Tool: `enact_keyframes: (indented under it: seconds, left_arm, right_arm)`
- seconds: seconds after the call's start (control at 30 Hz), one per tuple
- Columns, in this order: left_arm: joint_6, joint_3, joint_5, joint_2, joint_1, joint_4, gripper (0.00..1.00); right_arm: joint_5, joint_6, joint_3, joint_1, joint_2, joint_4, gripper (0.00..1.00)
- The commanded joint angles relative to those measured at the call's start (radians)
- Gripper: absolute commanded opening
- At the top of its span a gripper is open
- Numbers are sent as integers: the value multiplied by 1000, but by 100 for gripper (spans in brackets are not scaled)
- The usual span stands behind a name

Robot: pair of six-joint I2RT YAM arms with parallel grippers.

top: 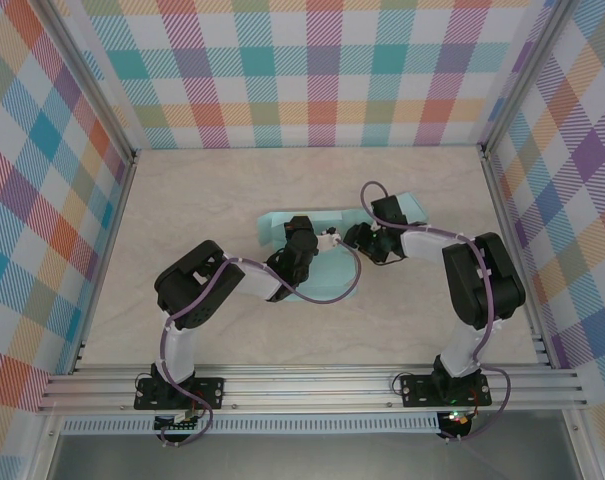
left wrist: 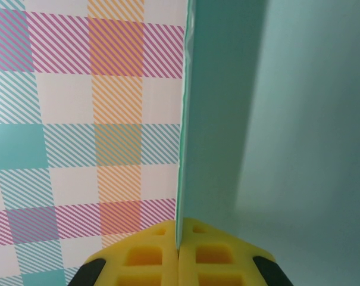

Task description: Fold the paper box

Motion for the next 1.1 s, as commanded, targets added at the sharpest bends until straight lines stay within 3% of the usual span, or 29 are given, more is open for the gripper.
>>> enact_keyframes:
  seconds: [0.0, 0.1, 0.27, 0.37, 0.57, 0.93, 1.07]
  left_arm:
    - [-24, 2, -10, -3, -8, -20, 5]
    - [-21, 3, -10, -4, -8, -22, 5]
    - [-23, 6, -11, 0, -8, -35, 5]
    - [-26, 9, -15, 5, -10, -36, 5]
    - [-31, 25, -24, 17, -9, -40, 5]
    - [-35, 34, -27, 27, -11, -46, 5]
    - [4, 4, 9, 33, -10, 30, 4]
  right_arm:
    - [5, 10, -18, -8, 12, 0, 54]
    - [-52, 14, -18, -7, 42, 75, 50]
    - [-137, 17, -26, -8, 30, 196, 33]
    - [-154, 15, -36, -5, -8, 226, 30]
    - [-175, 32, -58, 5, -59, 273, 30]
    - [-183, 52, -8, 41, 32, 253, 28]
    - [-162, 32, -15, 39, 3, 198, 28]
